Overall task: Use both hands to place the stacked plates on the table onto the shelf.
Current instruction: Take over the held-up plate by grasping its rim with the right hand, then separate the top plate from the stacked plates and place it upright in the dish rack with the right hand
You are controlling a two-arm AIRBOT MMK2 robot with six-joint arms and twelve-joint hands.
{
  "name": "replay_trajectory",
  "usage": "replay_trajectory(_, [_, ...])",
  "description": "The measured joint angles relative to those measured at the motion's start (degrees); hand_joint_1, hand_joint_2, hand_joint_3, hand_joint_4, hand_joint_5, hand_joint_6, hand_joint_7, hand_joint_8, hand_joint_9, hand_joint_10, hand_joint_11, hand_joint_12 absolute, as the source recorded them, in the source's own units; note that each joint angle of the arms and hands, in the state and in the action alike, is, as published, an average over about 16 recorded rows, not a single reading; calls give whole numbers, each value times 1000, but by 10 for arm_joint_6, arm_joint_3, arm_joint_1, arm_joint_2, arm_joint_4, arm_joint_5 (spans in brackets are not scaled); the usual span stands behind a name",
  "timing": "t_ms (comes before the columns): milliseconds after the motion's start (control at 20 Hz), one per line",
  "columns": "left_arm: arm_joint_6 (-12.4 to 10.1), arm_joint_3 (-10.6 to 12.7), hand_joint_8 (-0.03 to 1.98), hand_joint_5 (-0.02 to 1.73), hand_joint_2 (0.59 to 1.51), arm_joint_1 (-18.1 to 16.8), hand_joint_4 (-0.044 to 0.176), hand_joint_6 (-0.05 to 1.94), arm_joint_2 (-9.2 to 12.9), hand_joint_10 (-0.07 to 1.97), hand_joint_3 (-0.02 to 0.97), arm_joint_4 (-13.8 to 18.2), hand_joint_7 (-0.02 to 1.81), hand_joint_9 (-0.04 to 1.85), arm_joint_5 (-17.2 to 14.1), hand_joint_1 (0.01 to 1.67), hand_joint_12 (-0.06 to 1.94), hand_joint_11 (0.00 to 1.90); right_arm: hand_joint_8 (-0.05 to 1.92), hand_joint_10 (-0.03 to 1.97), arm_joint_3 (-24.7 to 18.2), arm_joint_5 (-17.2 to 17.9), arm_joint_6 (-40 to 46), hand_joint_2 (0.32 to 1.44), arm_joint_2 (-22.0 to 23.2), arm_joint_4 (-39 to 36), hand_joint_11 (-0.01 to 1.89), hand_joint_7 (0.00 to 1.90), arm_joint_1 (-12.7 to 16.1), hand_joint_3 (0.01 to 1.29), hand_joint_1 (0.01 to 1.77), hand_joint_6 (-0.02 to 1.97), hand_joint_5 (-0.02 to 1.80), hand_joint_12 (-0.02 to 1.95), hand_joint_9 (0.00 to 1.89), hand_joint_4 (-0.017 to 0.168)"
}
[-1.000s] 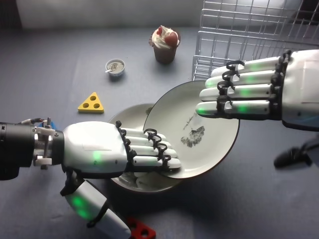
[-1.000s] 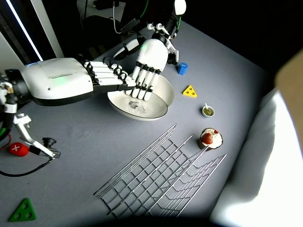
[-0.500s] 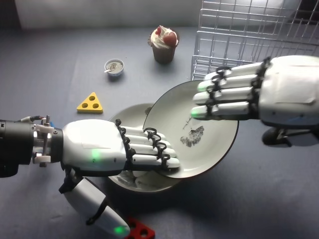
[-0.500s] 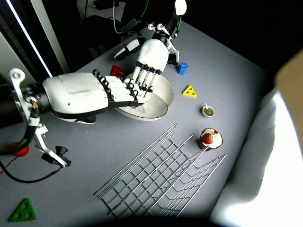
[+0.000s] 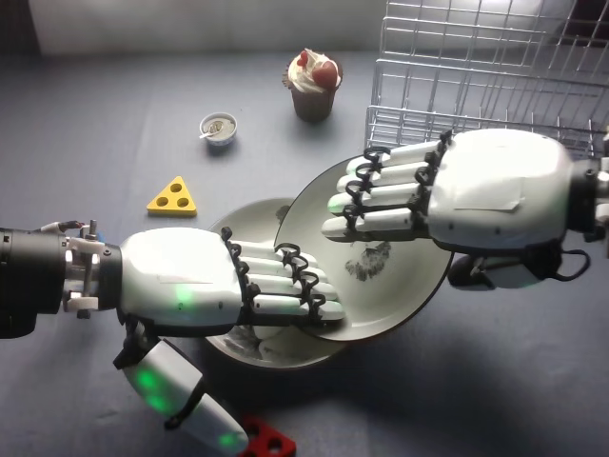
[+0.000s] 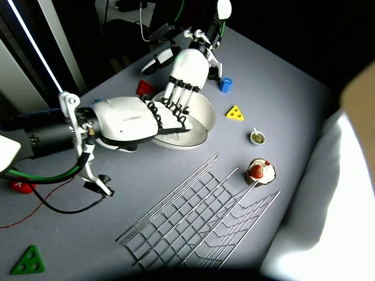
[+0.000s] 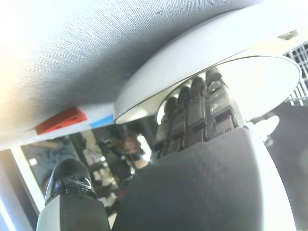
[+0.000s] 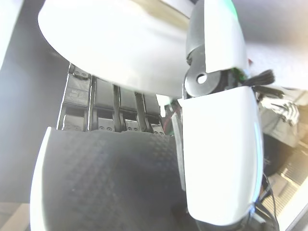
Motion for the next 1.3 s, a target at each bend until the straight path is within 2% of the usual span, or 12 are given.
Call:
replay_trajectory(300, [0, 0, -16, 55, 950, -1, -4, -21, 0, -15, 5, 1, 51, 72, 1, 92, -9, 90, 23, 6, 20, -7, -10, 964, -31, 24, 394, 418, 0, 16, 1420, 36, 437, 81, 408, 3])
replay_trajectory(700, [-1, 1, -16, 47, 951, -1, -3, -22, 4, -13, 5, -3, 52, 79, 0, 107, 2, 87, 198, 147, 28, 1, -13, 938, -46, 44, 679, 777, 6, 14, 1510, 419, 751, 298, 755, 2])
replay_trajectory(900, [-1, 1, -13, 51, 953, -3, -1, -21, 13, -10, 5, -14, 65, 85, 1, 114, 6, 88, 357, 290, 17, 0, -12, 916, -42, 48, 783, 926, 20, 13, 1513, 675, 876, 535, 897, 2])
replay_trajectory(1100, [-1, 2, -7, 67, 956, -11, 0, -13, 31, -4, 5, -33, 82, 93, 5, 117, 10, 90, 516, 463, -1, -4, -9, 902, -33, 52, 851, 988, 36, 13, 1497, 919, 919, 822, 973, 3])
replay_trajectory(1300, [-1, 1, -1, 82, 959, -19, 1, -3, 56, 2, 5, -52, 101, 103, 9, 116, 10, 92, 599, 569, -22, -12, -2, 910, -23, 55, 890, 1014, 53, 13, 1477, 996, 936, 1061, 1020, 3])
